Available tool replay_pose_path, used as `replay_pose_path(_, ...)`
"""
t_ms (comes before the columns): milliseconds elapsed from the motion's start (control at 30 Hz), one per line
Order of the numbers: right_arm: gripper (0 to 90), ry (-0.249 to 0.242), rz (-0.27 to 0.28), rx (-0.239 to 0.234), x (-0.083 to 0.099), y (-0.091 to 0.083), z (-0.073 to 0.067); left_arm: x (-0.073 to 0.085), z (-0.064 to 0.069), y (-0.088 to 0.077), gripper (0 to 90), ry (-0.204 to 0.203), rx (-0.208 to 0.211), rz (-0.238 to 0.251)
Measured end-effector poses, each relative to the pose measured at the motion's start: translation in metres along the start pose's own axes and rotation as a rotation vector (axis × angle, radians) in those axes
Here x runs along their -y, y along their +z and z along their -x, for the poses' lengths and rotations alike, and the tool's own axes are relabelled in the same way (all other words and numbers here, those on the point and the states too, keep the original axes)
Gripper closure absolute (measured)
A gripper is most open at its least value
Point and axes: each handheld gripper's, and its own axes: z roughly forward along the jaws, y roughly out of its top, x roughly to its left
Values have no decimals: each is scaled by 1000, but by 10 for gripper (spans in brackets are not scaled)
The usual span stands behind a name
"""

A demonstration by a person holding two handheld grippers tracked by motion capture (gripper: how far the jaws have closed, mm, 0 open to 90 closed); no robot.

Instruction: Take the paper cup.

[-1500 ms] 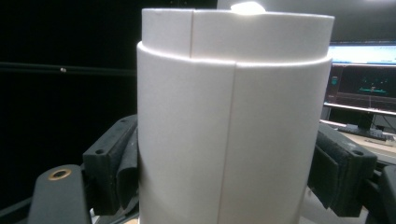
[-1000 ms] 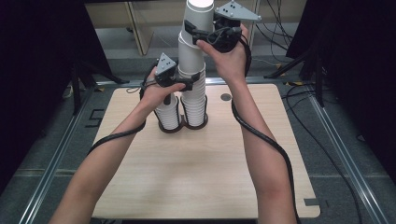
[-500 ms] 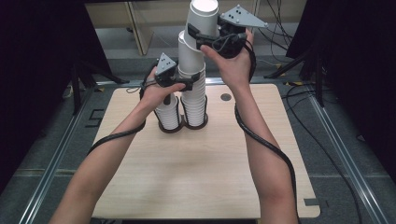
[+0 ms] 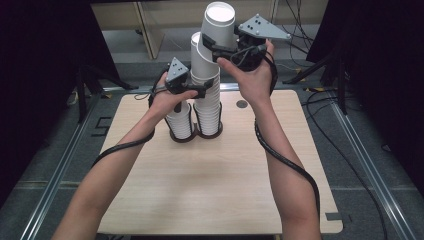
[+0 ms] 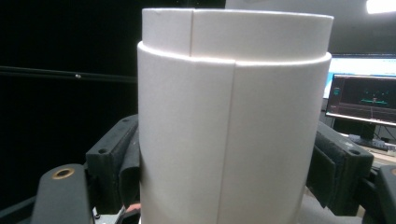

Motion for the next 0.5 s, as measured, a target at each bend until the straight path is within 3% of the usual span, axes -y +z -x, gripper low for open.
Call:
replay_pose_path(467,221,4,2,2,6,-10,-3,-2,3,-12,49,21,2,21)
replay_pose_path(500,221,-14,6,4,6,-11,-2,-2,3,-12,49,21,2,21)
